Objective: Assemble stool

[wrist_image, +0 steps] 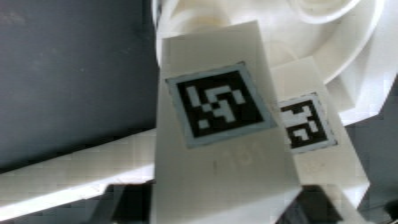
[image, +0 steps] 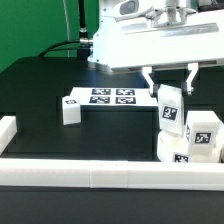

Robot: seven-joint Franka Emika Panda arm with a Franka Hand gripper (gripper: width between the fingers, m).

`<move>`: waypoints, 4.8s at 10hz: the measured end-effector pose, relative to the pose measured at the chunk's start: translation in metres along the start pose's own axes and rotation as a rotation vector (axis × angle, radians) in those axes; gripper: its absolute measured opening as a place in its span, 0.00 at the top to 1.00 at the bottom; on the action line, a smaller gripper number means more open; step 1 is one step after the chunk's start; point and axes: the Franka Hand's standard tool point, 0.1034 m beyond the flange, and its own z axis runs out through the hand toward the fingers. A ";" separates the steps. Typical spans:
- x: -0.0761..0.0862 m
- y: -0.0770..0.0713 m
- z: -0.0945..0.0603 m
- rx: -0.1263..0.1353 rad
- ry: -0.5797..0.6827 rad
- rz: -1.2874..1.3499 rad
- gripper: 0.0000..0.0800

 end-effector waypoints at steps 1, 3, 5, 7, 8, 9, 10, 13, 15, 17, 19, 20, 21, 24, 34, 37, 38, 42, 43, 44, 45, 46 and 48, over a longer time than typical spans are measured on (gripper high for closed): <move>0.000 0.000 0.000 0.000 -0.001 0.002 0.59; -0.002 0.000 0.001 -0.002 -0.022 0.003 0.48; -0.002 0.001 0.002 -0.003 -0.025 0.000 0.27; -0.002 0.004 0.002 -0.005 -0.026 -0.006 0.19; -0.001 0.005 0.002 -0.007 -0.028 -0.012 0.19; 0.000 0.007 0.000 -0.008 -0.050 -0.025 0.19; 0.005 0.009 -0.004 -0.008 -0.065 -0.031 0.19; 0.019 0.014 -0.015 -0.007 -0.078 -0.035 0.19; 0.025 0.016 -0.022 -0.003 -0.092 -0.036 0.19; 0.027 0.016 -0.024 -0.002 -0.101 -0.036 0.19; 0.024 0.016 -0.023 -0.002 -0.118 -0.035 0.19; 0.021 0.016 -0.022 -0.001 -0.153 -0.032 0.19; 0.013 0.018 -0.018 0.000 -0.245 -0.050 0.19; 0.008 0.013 -0.017 0.014 -0.458 -0.024 0.19; 0.009 0.020 -0.015 0.079 -0.650 -0.439 0.19; 0.010 0.017 -0.014 0.141 -0.633 -0.683 0.19; 0.010 0.015 -0.013 0.174 -0.622 -0.798 0.19; 0.015 0.016 -0.006 0.243 -0.561 -1.101 0.19; 0.017 0.019 -0.006 0.266 -0.557 -1.214 0.19; 0.017 0.020 -0.006 0.274 -0.556 -1.263 0.19; 0.015 0.018 -0.005 0.284 -0.555 -1.302 0.19; 0.013 0.016 -0.003 0.284 -0.559 -1.296 0.19; 0.007 0.013 0.000 0.289 -0.566 -1.296 0.19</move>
Offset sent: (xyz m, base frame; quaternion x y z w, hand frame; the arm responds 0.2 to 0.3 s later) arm 0.0000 0.0000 0.0000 0.0000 0.0000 0.0000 1.0000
